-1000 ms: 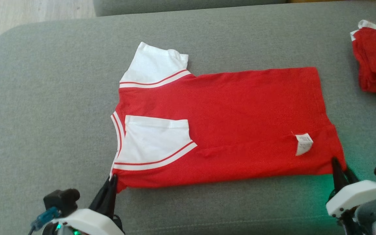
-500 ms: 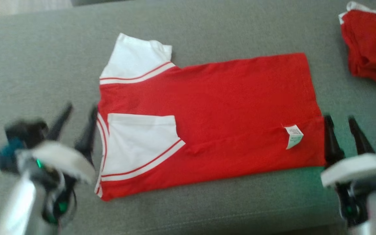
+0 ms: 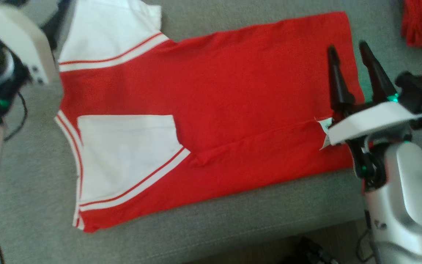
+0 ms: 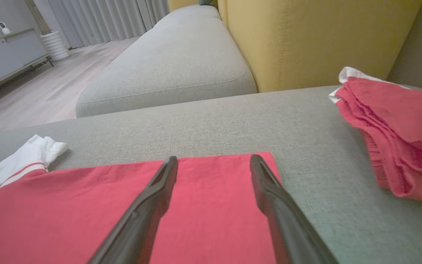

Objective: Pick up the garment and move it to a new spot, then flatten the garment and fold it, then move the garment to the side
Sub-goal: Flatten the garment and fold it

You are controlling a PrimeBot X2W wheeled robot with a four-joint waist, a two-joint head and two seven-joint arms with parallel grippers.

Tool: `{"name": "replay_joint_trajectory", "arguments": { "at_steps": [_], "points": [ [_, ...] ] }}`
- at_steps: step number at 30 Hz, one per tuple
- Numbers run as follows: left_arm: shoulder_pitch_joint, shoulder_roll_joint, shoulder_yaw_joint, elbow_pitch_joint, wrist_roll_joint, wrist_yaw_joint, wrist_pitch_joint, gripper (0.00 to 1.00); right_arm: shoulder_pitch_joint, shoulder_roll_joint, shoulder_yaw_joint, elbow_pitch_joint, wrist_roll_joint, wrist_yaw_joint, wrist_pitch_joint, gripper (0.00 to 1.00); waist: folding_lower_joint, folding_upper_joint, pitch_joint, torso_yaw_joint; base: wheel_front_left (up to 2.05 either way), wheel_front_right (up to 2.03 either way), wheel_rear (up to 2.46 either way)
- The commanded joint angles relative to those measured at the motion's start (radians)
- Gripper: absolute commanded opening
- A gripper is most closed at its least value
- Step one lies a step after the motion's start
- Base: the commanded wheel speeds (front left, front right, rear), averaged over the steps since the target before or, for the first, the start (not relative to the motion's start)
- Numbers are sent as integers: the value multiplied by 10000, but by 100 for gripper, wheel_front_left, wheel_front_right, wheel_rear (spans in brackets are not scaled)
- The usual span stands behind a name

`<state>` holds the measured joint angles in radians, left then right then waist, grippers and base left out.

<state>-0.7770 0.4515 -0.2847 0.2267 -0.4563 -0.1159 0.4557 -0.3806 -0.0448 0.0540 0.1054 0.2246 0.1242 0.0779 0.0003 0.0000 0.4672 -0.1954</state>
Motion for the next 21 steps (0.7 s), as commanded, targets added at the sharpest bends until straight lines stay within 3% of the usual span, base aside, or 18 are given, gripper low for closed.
{"name": "replay_joint_trajectory", "arguments": {
  "at_steps": [1,8,16,17,18,20,21],
  "points": [
    [-700,536,227,-102,-105,-46,389,100,-330,-56,366,-232,-87,65,-106,100,-3,0,578,-412,0,0,0],
    [-1891,726,-151,825,-143,-66,1644,100,-1037,-60,911,66,-60,65,-299,100,-3,0,1078,-828,0,0,0],
    [-2253,787,-297,1481,-218,-36,2040,99,-1261,-211,1149,155,-10,65,-455,100,-3,0,1236,-1084,0,0,0],
    [-2257,796,-316,1489,-231,-40,2049,82,-1262,-252,1159,109,-20,65,-443,100,-3,0,1236,-1083,0,0,0],
    [-2257,797,-334,1495,-244,-42,2052,52,-1265,-298,1164,59,-30,65,-415,100,-3,0,1234,-1073,0,0,0],
    [-2256,784,-360,1504,-271,-45,2032,32,-1306,-409,1165,-32,-57,65,-313,100,-3,0,1228,-1036,0,0,0],
    [-2259,771,-367,1502,-284,-46,1980,12,-1350,-478,1149,-59,-95,65,-246,100,-3,0,1220,-1009,0,0,0]
  ]
}}
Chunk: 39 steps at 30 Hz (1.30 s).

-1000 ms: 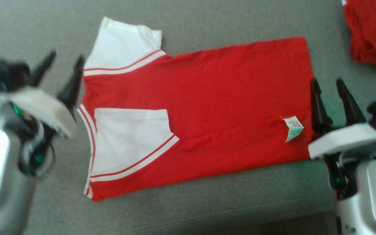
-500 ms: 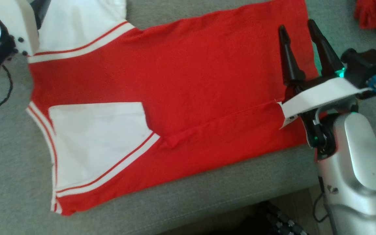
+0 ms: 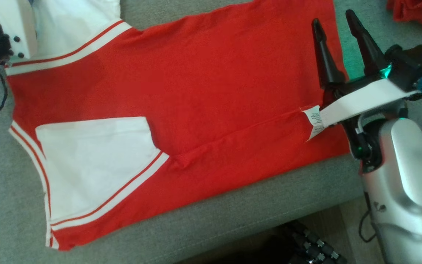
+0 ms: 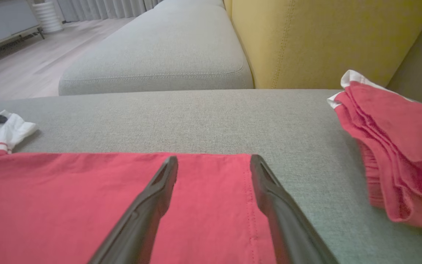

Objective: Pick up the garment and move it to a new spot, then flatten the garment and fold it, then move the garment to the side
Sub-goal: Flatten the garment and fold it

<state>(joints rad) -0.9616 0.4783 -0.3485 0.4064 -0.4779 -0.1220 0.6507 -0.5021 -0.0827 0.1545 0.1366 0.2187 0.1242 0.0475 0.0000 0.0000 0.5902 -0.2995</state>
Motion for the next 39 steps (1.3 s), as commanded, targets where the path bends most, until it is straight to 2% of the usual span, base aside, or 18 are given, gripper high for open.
{"name": "replay_joint_trajectory", "arguments": {
  "at_steps": [1,3,6,12,21,28,32,35,37,39],
  "points": [
    [-422,480,264,-307,-86,11,-53,0,-188,-177,142,-388,-86,65,149,100,0,0,-22,72,0,0,0],
    [-455,435,237,-356,-119,0,-276,0,-369,-355,129,-379,-190,65,388,100,0,0,-59,160,0,0,0],
    [-532,271,186,-532,-194,-22,-915,0,-1054,-951,69,-2,-538,65,1150,100,0,0,-162,411,0,0,0],
    [-276,-69,83,-1051,-402,-42,-1794,0,-2156,-2052,299,1320,-589,65,2738,100,0,0,-352,1003,0,0,0],
    [604,-305,12,-2381,-700,-29,-2769,0,-2975,-3545,1240,2348,498,65,4718,100,0,0,-361,1794,0,0,0],
    [951,-419,-156,-2884,-716,18,-2907,0,-3167,-3977,1843,2601,1590,65,5814,100,0,0,-329,2045,0,0,0],
    [1006,-480,-210,-2979,-758,30,-2963,0,-3241,-4133,2077,2692,2198,65,6299,44,0,0,-330,2120,0,0,0],
    [1044,-513,-213,-2965,-780,42,-3082,0,-3237,-4174,2162,2755,2471,65,6432,25,0,0,-372,2153,0,0,0],
    [1083,-521,-191,-2928,-794,54,-3193,0,-3238,-4199,2132,2867,2524,65,6321,1,0,0,-423,2169,0,0,0],
    [1135,-528,-151,-2896,-809,76,-3337,0,-3265,-4195,2048,3000,2444,65,5967,0,0,0,-494,2182,0,0,0]
  ]
}}
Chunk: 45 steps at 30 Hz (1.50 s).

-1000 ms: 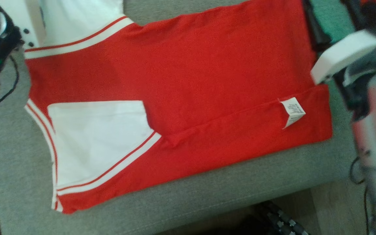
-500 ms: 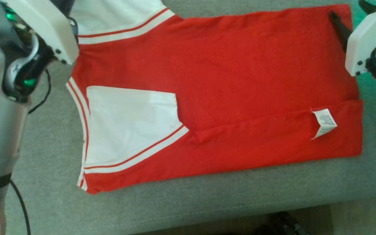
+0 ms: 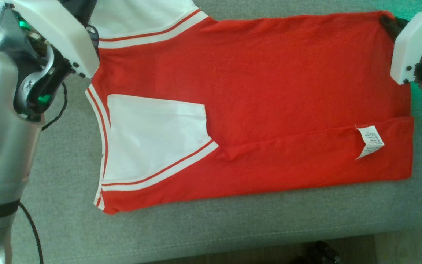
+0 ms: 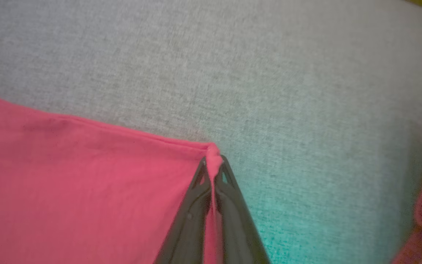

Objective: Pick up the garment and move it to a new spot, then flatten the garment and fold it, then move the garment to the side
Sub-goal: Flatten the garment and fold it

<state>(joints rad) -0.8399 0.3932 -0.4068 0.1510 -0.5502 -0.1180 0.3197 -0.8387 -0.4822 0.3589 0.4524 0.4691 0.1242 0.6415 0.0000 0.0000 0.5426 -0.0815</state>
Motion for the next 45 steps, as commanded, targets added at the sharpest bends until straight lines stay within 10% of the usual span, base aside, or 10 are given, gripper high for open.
{"name": "replay_joint_trajectory", "arguments": {
  "at_steps": [1,12,27,41,43,44,45],
  "points": [
    [-50,326,464,-328,-90,55,-113,0,67,-191,-66,-103,-149,65,-265,0,0,0,-60,3,0,0,0],
    [965,366,875,-643,-207,274,-1407,0,374,135,-301,349,-780,65,-2884,0,0,0,-1144,-52,0,0,0],
    [6938,7,762,-4308,-1016,1588,-2389,0,4091,-385,-880,-1382,-14,65,-3781,0,0,0,-2562,139,0,0,0],
    [8310,-999,221,-2656,-1466,1500,-3511,0,5893,-178,-1905,-2387,-383,65,-3416,0,0,0,-2580,314,0,0,0],
    [8251,-1048,206,-2383,-1398,1470,-3682,88,6073,-49,-2045,-2499,-471,65,-3445,31,0,0,-2620,294,0,0,0],
    [8246,-1065,196,-2303,-1364,1461,-3763,100,6174,12,-2144,-2566,-525,65,-3478,55,0,0,-2652,289,0,0,0],
    [8260,-1095,214,-2265,-1350,1469,-3867,100,6286,85,-2271,-2642,-571,65,-3531,99,0,0,-2696,285,0,0,0]
  ]
}}
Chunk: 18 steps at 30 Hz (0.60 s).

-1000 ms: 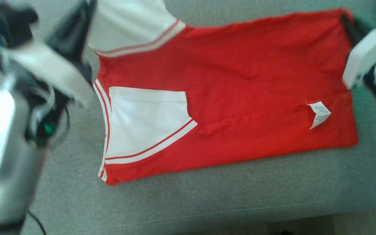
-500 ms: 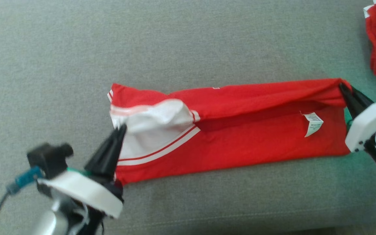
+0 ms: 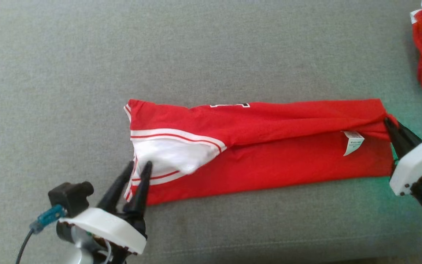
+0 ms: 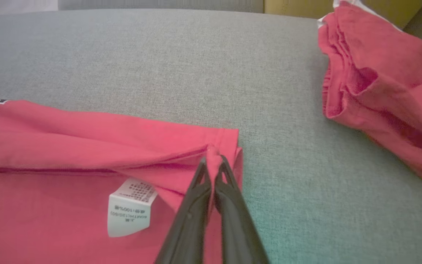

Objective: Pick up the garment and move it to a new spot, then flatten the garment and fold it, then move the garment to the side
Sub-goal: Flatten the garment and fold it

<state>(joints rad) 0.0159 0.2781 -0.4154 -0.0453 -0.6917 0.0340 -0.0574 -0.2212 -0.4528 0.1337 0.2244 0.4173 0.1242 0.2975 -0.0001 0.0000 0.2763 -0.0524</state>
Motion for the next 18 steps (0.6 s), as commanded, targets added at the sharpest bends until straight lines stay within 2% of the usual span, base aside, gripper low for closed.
{"name": "replay_joint_trajectory", "arguments": {
  "at_steps": [1,8,12,18],
  "points": [
    [-276,49,314,-296,103,-42,-199,100,239,-132,-157,-447,-87,65,-154,100,1,0,-82,-10,0,0,0],
    [-40,-62,466,-598,348,295,-778,100,1408,591,-1169,-1156,-266,65,-399,100,1,0,-436,-39,0,0,0],
    [-175,-110,439,-567,603,532,-882,100,1749,1009,-1721,-1543,-419,65,-156,100,1,0,-571,-109,0,0,0],
    [-434,-211,261,-458,815,630,-891,100,1224,1558,-2379,-1490,-727,65,407,100,1,0,-541,-122,0,0,0]
  ]
}}
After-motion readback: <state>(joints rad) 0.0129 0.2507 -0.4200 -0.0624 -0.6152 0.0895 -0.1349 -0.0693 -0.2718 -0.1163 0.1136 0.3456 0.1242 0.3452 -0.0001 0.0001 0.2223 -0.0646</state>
